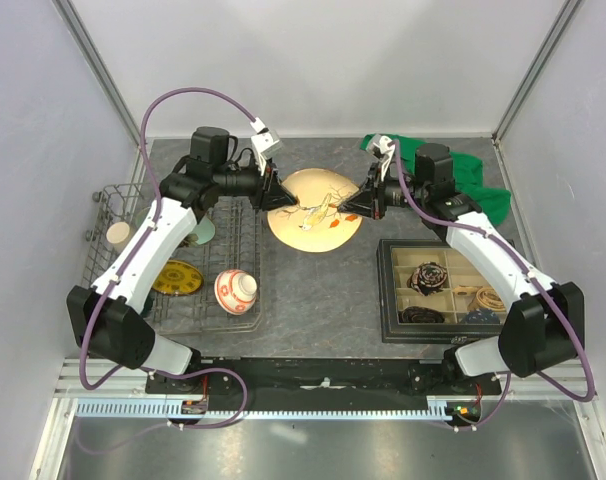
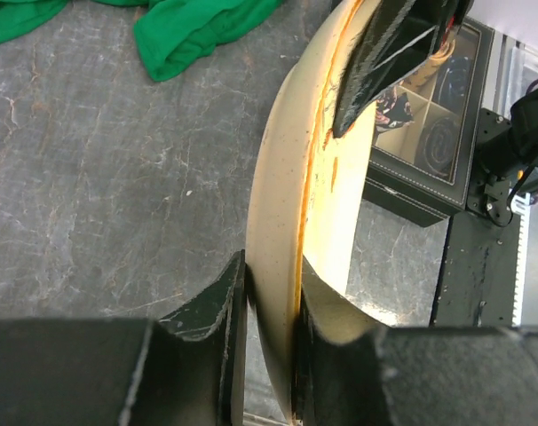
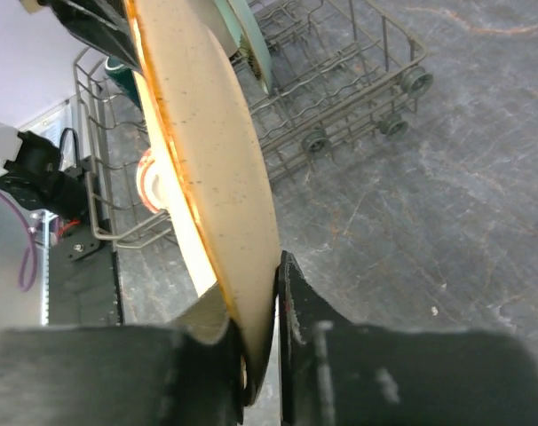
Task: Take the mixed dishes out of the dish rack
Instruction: Place the plate at the center of the board.
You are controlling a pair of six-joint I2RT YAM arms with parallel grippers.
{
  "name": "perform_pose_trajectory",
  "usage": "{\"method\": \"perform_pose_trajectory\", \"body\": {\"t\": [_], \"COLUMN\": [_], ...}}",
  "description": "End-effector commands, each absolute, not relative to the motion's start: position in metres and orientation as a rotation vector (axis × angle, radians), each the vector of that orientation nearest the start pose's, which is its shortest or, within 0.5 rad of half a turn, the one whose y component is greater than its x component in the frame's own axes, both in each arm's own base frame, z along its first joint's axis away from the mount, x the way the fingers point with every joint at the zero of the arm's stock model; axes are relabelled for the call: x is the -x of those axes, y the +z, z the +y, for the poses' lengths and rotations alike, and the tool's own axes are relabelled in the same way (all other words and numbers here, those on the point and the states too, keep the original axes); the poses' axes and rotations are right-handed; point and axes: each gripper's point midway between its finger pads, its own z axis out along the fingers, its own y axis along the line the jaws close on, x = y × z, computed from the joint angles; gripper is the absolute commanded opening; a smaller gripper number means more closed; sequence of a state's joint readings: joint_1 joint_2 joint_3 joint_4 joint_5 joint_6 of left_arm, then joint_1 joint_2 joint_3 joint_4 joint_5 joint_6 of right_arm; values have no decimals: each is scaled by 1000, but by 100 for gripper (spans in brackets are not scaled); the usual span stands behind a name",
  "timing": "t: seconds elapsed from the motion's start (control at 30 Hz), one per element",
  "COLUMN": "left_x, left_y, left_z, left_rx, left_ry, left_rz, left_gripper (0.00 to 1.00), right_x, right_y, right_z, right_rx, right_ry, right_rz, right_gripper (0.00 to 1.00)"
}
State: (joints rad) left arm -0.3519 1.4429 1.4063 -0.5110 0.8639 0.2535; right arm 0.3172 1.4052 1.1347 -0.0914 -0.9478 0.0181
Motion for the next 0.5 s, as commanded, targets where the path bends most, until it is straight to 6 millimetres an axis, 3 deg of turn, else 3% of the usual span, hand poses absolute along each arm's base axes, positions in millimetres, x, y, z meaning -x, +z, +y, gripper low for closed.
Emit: {"method": "perform_pose_trajectory", "body": {"t": [0.0, 0.03, 0.17, 0.33, 0.37, 0.47], "left_x": [-299, -298, -299, -304, -306, -310], "left_y": [343, 342, 342, 349, 351, 359], "left_z": [-261, -262, -262, -258, -256, -252], "left_rx": [-1121, -1120, -1116, -1101, -1090, -1071], "left_ry": [-1015, -1020, -1014, -951, -930, -883], "left_rz": [1507, 1511, 1506, 1486, 1485, 1468], "left_gripper": [4, 6, 33, 52, 68, 82], "right_x": [-312, -312, -314, -323, -326, -335], "right_y": [284, 285, 283, 276, 276, 267], "right_z": [260, 260, 260, 259, 258, 256], "right_rx": [968, 969, 958, 932, 922, 892], "right_ry": [1157, 1153, 1143, 1121, 1110, 1085], "right_rz": [1622, 1619, 1629, 1667, 1675, 1720], "right_gripper": [0, 0, 0, 0, 0, 0]}}
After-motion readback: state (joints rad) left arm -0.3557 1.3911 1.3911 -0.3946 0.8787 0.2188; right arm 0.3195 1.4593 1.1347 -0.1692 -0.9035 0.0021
